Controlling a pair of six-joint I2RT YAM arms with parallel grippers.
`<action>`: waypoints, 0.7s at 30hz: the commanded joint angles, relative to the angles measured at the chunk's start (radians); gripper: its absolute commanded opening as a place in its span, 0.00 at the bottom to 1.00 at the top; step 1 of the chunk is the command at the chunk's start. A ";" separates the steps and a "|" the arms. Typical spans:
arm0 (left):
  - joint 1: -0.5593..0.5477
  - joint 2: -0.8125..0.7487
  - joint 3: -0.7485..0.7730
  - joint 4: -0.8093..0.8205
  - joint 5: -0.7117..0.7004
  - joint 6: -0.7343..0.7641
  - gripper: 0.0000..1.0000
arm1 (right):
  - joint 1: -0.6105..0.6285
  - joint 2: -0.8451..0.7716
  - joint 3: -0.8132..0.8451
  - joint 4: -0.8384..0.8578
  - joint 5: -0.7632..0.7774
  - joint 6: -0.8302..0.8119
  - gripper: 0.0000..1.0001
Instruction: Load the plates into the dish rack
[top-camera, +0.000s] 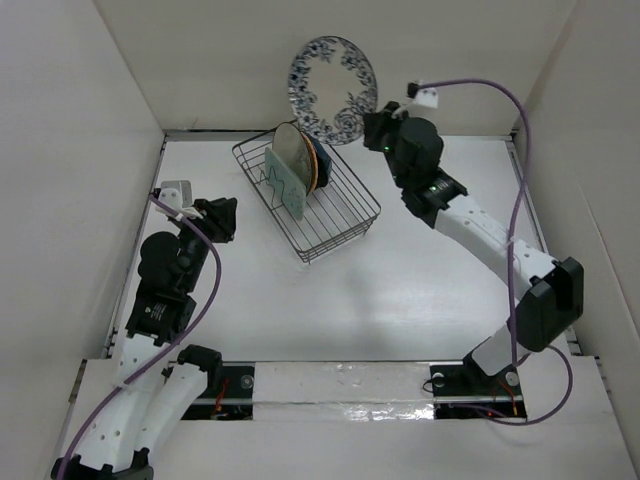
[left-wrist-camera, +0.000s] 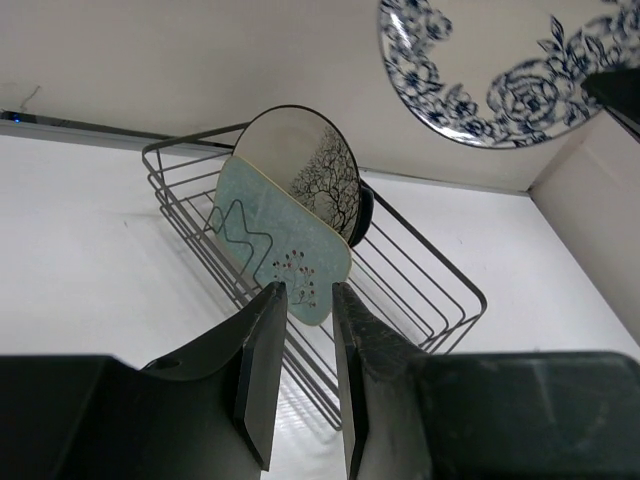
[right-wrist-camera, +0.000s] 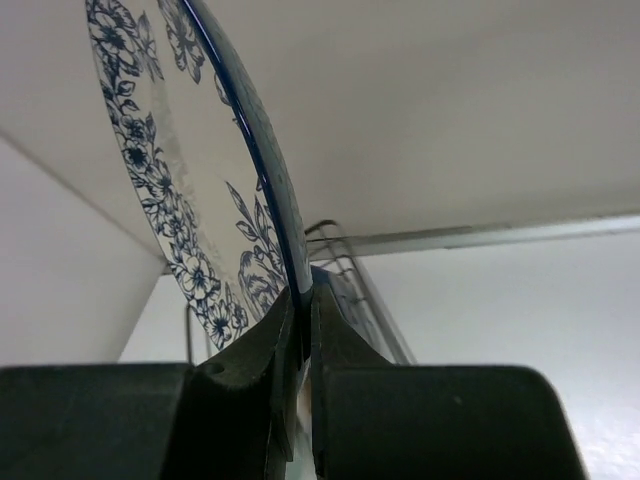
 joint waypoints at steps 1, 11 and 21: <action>-0.004 -0.020 0.003 0.049 -0.027 0.011 0.23 | 0.097 0.095 0.189 0.028 0.095 -0.182 0.00; -0.004 -0.040 0.005 0.046 -0.047 0.016 0.23 | 0.308 0.604 0.918 -0.269 0.328 -0.443 0.00; -0.004 -0.041 0.001 0.049 -0.039 0.013 0.23 | 0.375 0.759 1.038 -0.202 0.529 -0.610 0.00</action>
